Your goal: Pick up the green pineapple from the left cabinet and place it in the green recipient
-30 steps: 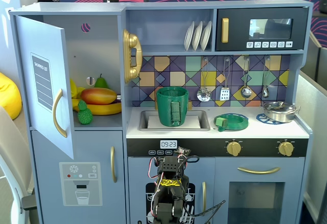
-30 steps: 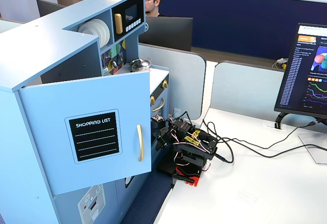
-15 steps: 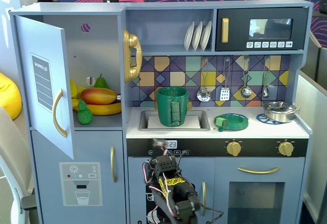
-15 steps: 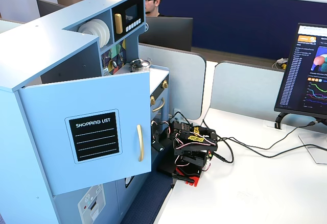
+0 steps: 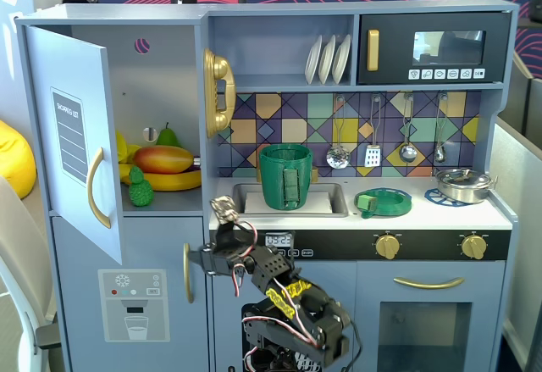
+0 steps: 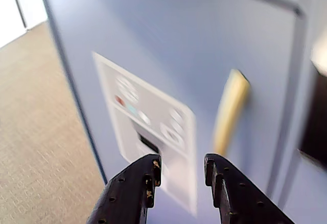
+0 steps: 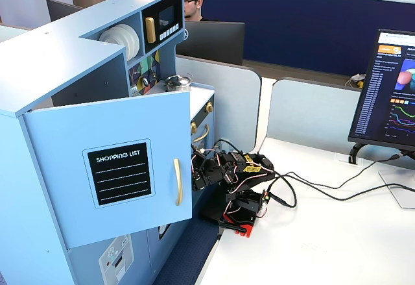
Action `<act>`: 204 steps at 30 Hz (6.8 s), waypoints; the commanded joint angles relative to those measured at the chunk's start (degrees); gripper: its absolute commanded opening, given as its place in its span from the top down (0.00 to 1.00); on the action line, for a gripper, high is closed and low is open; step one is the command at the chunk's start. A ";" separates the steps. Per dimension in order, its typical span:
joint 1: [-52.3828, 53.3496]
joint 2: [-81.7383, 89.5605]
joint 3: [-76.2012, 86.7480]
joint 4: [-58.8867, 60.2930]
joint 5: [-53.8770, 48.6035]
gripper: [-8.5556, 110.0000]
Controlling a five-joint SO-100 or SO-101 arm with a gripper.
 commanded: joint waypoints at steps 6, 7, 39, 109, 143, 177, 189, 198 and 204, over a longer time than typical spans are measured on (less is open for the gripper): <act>0.70 -20.92 -18.11 -12.30 -10.81 0.85; 1.58 -23.12 -18.54 -14.94 -12.04 0.84; 4.92 -59.33 -39.11 -42.01 -3.87 0.59; -0.18 -68.03 -59.41 -28.83 -12.13 0.93; 53.61 -47.02 -64.60 -3.96 -1.41 0.93; 48.69 -78.49 -91.32 -7.29 -0.26 0.62; 49.48 -47.02 -62.23 -4.31 -2.72 0.64; 48.69 -16.52 -33.05 7.29 0.09 0.66; 50.54 -3.08 -13.18 10.11 1.14 0.67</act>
